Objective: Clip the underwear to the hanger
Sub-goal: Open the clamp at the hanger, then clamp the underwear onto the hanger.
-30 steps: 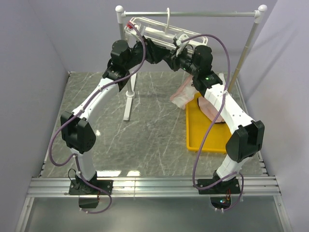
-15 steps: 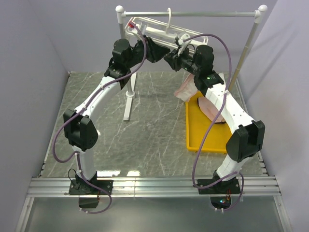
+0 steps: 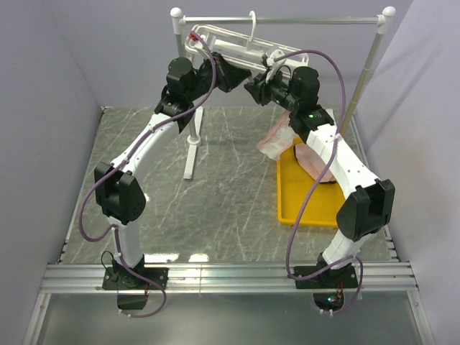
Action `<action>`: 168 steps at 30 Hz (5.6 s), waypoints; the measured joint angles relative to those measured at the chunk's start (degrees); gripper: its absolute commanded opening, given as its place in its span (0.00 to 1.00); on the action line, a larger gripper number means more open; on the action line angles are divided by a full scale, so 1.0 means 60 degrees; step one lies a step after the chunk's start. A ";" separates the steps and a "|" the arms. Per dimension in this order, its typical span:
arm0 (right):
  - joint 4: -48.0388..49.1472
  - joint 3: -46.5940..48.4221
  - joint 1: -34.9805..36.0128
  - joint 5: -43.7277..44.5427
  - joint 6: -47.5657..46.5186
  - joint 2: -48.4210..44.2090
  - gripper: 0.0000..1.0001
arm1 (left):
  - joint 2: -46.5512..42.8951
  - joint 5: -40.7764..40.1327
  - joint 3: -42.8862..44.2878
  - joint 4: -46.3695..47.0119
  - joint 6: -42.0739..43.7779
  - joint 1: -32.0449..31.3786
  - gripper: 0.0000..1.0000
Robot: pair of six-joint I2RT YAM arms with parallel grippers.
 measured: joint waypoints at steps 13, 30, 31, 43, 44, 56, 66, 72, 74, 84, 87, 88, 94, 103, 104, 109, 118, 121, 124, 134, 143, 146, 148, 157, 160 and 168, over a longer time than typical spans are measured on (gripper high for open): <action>0.0637 0.0000 0.0018 -0.0109 -0.0288 -0.0004 0.37 | 0.0164 -0.0051 0.0058 -0.0033 -0.0783 0.0160 0.00; 0.0535 -0.0004 0.0142 0.0011 -0.1472 -0.0004 0.29 | 0.0175 0.0018 0.0058 -0.0040 -0.1129 0.0186 0.00; 0.0528 -0.0004 0.0146 0.0025 -0.1526 -0.0004 0.26 | 0.0175 0.0026 0.0058 -0.0044 -0.1129 0.0186 0.00; 0.0477 -0.0004 0.0153 0.0040 -0.1829 -0.0004 0.00 | 0.0160 -0.0062 -0.0015 -0.0204 -0.1213 0.0200 0.56; 0.0441 -0.0004 0.0153 0.0051 -0.1829 -0.0004 0.00 | 0.0153 -0.0062 -0.0025 -0.0200 -0.1260 0.0200 0.56; 0.0437 -0.0004 0.0153 0.0007 -0.1628 -0.0004 0.00 | 0.0055 -0.0248 -0.0138 -0.0208 -0.1581 0.0291 0.53; 0.0514 -0.0004 0.0160 0.0033 -0.1555 -0.0029 0.00 | -0.0291 -0.0809 -0.0605 -0.0437 -0.1468 0.0324 0.53; 0.0506 -0.0004 0.0164 -0.0047 -0.1486 -0.0044 0.00 | -0.0288 -0.0823 -0.0583 -0.0565 -0.1475 0.0328 0.52; 0.0506 -0.0004 0.0164 -0.0062 -0.1483 -0.0044 0.00 | -0.0273 -0.0809 -0.0565 -0.0561 -0.1515 0.0324 0.49; 0.0510 -0.0004 0.0164 -0.0178 -0.1483 -0.0044 0.00 | -0.0073 -0.0557 -0.0386 -0.0437 -0.1698 0.0262 0.48; 0.0499 -0.0004 0.0160 -0.0146 -0.1483 -0.0044 0.00 | 0.0106 -0.0488 -0.0211 -0.0444 -0.1803 0.0219 0.49; 0.0495 -0.0004 0.0153 -0.0142 -0.1479 -0.0044 0.00 | 0.0127 -0.0488 -0.0186 -0.0448 -0.1807 0.0215 0.46; 0.0503 -0.0004 0.0142 -0.0062 -0.1486 -0.0044 0.00 | 0.0211 -0.0393 0.0022 -0.0459 -0.1891 0.0193 0.16; 0.0412 -0.0025 0.0157 -0.0022 -0.1625 -0.0117 0.51 | 0.0248 -0.0390 0.0106 -0.0463 -0.1974 0.0189 0.00; 0.0372 -0.0069 0.0160 -0.0036 -0.1643 -0.0186 0.53 | 0.0248 -0.0390 0.0106 -0.0463 -0.1971 0.0189 0.00; -0.0055 -0.0419 0.0157 -0.0299 -0.1861 -0.0736 0.69 | 0.0248 -0.0393 0.0106 -0.0463 -0.1945 0.0171 0.00; -0.2765 -0.0900 -0.0146 -0.1763 -0.4528 -0.2178 0.69 | 0.0248 -0.0397 0.0109 -0.0466 -0.1854 0.0175 0.00; -0.4703 -0.0597 -0.0219 -0.2106 -0.6360 -0.2222 0.67 | 0.0248 -0.0393 0.0109 -0.0466 -0.1800 0.0175 0.00; -0.7002 0.0561 -0.0211 -0.2131 -0.8225 -0.1606 0.65 | 0.0248 -0.0393 0.0109 -0.0466 -0.1785 0.0175 0.00; -1.1530 0.3107 0.0087 -0.0885 -1.2069 0.0678 0.64 | 0.0248 -0.0390 0.0109 -0.0466 -0.1752 0.0175 0.00; -1.1573 0.1978 0.0787 0.0397 -1.2976 0.0707 0.65 | 0.0248 -0.0386 0.0109 -0.0466 -0.1708 0.0175 0.00; -1.1380 0.1927 0.0834 0.0794 -1.3085 0.0707 0.65 | 0.0248 -0.0386 0.0109 -0.0466 -0.1694 0.0175 0.00; -1.1256 0.1916 0.0874 0.1093 -1.3176 0.0707 0.66 | 0.0248 -0.0393 0.0109 -0.0466 -0.1687 0.0175 0.00; -1.1322 0.2317 0.0933 0.2535 -1.3686 0.1424 0.66 | 0.0248 -0.0390 0.0109 -0.0463 -0.1610 0.0175 0.00; -1.1420 0.2634 0.0940 0.2801 -1.3784 0.1916 0.65 | 0.0248 -0.0390 0.0106 -0.0463 -0.1610 0.0175 0.00; -1.1591 0.3082 0.0991 0.3406 -1.3934 0.2408 0.64 | 0.0248 -0.0390 0.0106 -0.0459 -0.1610 0.0175 0.00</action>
